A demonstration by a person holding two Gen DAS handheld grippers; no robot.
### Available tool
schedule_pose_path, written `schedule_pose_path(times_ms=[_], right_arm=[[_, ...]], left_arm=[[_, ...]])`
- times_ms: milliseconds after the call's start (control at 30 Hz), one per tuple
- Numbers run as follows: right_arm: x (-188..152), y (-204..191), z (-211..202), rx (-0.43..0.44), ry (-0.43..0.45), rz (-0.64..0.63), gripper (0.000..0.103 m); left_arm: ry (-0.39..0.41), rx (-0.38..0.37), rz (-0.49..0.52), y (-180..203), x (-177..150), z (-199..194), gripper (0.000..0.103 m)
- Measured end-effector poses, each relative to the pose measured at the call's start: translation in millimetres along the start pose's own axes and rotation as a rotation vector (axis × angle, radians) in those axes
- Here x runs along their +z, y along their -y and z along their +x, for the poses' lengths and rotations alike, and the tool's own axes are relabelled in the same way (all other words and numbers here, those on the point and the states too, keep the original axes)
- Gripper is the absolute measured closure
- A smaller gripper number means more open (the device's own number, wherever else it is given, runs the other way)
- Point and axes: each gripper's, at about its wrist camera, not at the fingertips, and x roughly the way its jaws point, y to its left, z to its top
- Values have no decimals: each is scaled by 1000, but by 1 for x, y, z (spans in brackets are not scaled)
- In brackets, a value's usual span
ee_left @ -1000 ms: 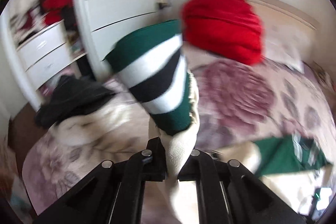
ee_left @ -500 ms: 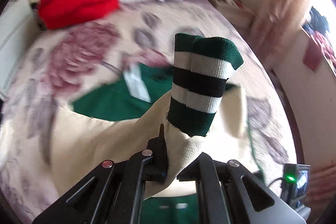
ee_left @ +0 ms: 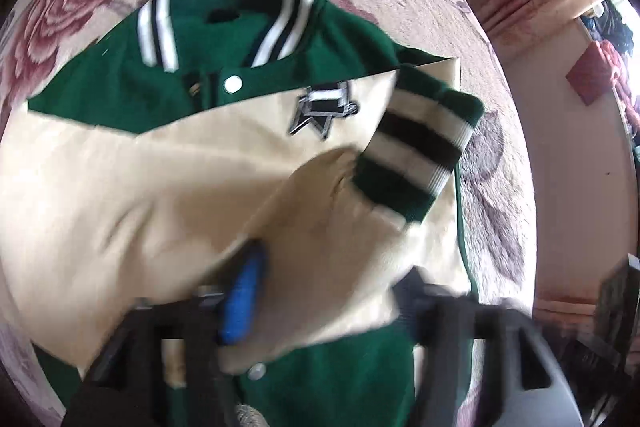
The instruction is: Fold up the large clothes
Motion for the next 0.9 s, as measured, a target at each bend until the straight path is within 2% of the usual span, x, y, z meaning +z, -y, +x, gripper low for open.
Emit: schedule_pose_path(times_ms=[33,167,233,300,400,433,500,567,600,633,667,700,733,767,900], right_arm=[[1,-4,0,26,-2,-6,18],[11,-25,16,146,-54,-37,16],[15,-30,29,168,-83,-48,10],[17,-32,43,144,-101,-68,10],[-11,-50,70,-33,-103,-130,9],[-14,-74,81,-51,-103,-146,9],[-16,-70,88,-81,-137,-180,9],[-20,-70,96,-71,-165,-201,10],[-20,-73,95,-72,-146,-228,15],[-22,-79,97,-76,-143,-261,39],[-24,-84,99,-98,-155,-287,79],[-25,-84,95,-121,-152,-301,83],[-20,-104,99,-132,-134,-302,90],[-13,-110,92,-148,-105,-312,92],[24,-108,50,-198,23,-280,93]], left_arm=[[5,-16,-10,-10,-6,-10,13],[49,3,-32,-39,-27,-48,11],[89,66,-54,-63,-39,-70,11],[113,149,-86,-90,-46,-80,11],[130,311,-176,-146,-58,-89,11],[121,360,-199,-162,-60,-88,11],[114,461,-243,-196,-64,-86,11],[115,528,-279,-221,-68,-84,11],[119,542,-297,-233,-69,-85,11],[118,552,-311,-242,-69,-85,11],[118,558,-331,-250,-70,-86,11],[122,554,-345,-255,-71,-88,11],[129,547,-361,-259,-70,-90,11],[143,541,-374,-263,-68,-96,11],[179,514,-385,-262,-53,-102,11]])
